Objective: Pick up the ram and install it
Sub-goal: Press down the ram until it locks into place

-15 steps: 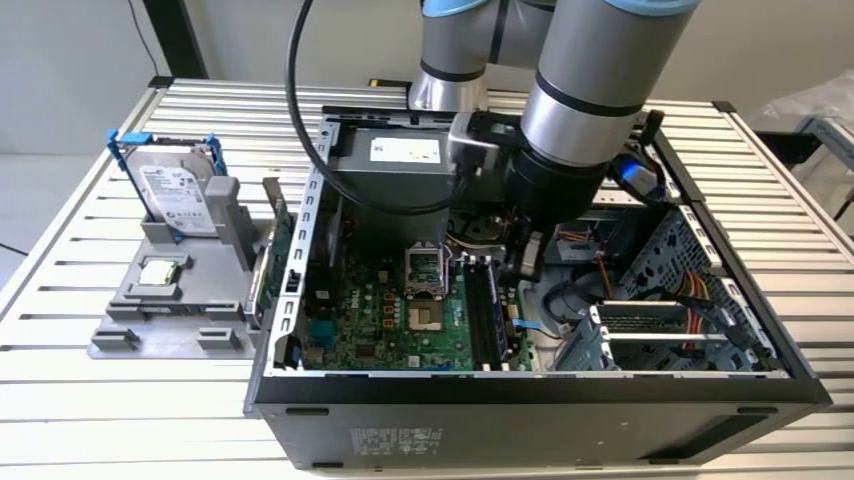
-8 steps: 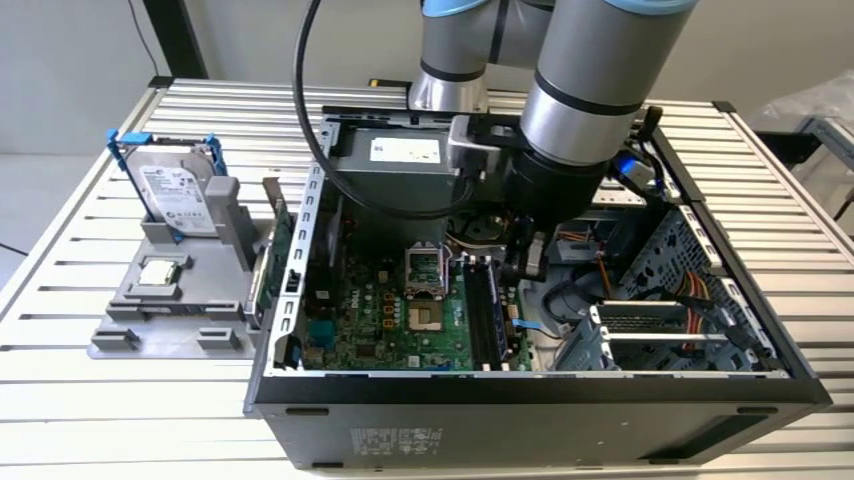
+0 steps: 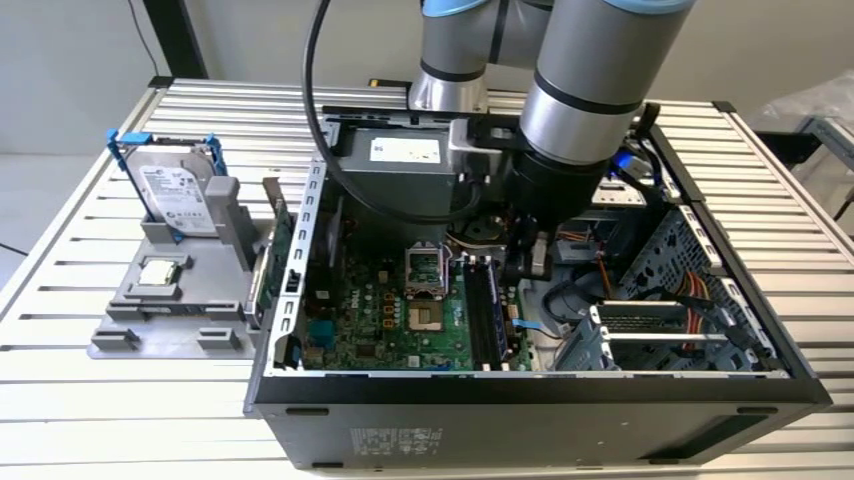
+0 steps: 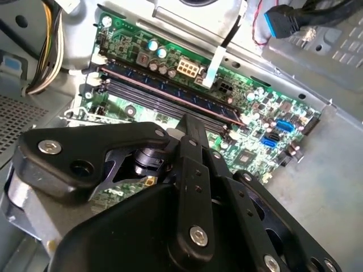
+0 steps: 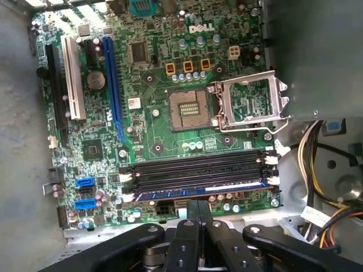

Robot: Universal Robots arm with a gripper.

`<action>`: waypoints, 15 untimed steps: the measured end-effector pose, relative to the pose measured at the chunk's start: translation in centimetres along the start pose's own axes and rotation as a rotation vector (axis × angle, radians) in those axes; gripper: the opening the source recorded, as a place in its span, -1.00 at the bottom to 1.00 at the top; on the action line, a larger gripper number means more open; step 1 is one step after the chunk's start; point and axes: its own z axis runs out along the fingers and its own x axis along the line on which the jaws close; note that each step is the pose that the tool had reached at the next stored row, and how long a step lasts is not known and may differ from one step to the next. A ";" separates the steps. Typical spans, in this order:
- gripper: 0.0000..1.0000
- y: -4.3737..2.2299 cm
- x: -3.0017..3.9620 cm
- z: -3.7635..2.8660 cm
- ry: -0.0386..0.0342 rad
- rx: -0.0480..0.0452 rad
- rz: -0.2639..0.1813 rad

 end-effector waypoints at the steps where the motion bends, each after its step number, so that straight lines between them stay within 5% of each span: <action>1: -1.00 0.00 -0.01 0.00 0.0000 0.0002 -0.007; 15: -1.00 0.00 -0.10 0.29 0.0002 0.0010 -0.040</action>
